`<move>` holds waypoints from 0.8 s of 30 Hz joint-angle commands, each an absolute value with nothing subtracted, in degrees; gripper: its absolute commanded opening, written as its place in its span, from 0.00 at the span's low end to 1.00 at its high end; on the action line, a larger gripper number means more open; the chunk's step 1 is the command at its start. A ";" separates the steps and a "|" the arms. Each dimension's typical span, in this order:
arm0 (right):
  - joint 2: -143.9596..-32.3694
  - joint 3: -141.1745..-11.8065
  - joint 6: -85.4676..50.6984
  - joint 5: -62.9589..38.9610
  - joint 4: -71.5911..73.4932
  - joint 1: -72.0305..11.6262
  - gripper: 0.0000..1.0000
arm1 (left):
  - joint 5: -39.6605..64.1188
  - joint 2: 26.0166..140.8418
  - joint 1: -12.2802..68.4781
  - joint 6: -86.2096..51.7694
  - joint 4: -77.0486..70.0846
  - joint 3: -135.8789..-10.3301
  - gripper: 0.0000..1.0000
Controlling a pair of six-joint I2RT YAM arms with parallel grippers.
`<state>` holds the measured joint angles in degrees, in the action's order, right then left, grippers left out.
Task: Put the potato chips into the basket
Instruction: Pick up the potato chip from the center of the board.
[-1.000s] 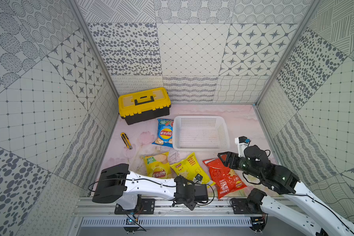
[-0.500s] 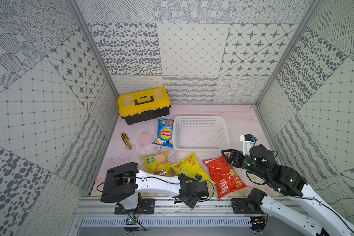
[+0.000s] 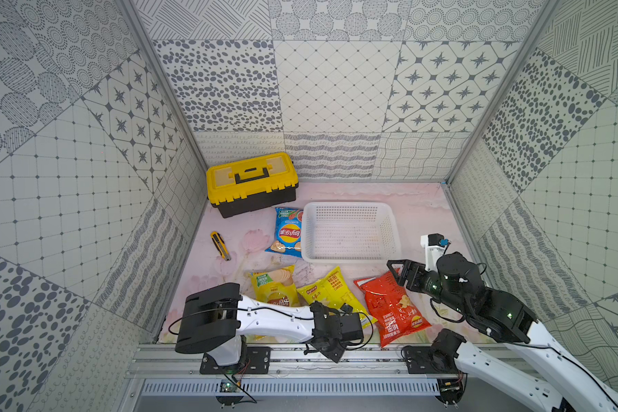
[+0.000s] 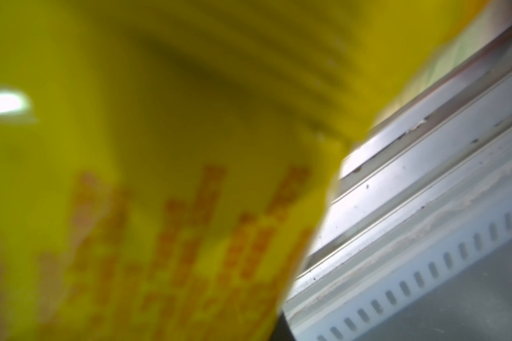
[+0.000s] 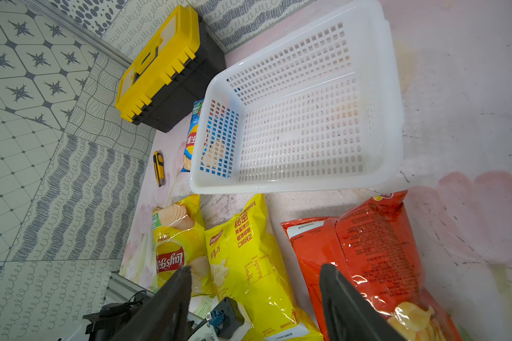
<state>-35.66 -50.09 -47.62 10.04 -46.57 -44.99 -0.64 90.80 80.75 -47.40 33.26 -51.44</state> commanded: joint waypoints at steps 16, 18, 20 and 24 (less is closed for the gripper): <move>-38.21 -52.36 -44.38 12.32 -45.44 -45.20 0.74 | -2.79 70.30 81.32 -51.78 49.97 -63.48 0.00; -38.37 -52.57 -44.09 12.91 -45.44 -45.18 0.75 | -2.57 68.75 81.41 -51.50 51.30 -65.62 0.00; -38.35 -52.74 -43.83 13.64 -45.42 -45.20 0.75 | -1.62 67.44 81.36 -50.73 51.82 -67.88 0.00; -38.01 -53.52 -43.07 14.94 -45.44 -45.24 0.76 | -0.51 65.09 81.11 -49.03 52.02 -72.87 0.00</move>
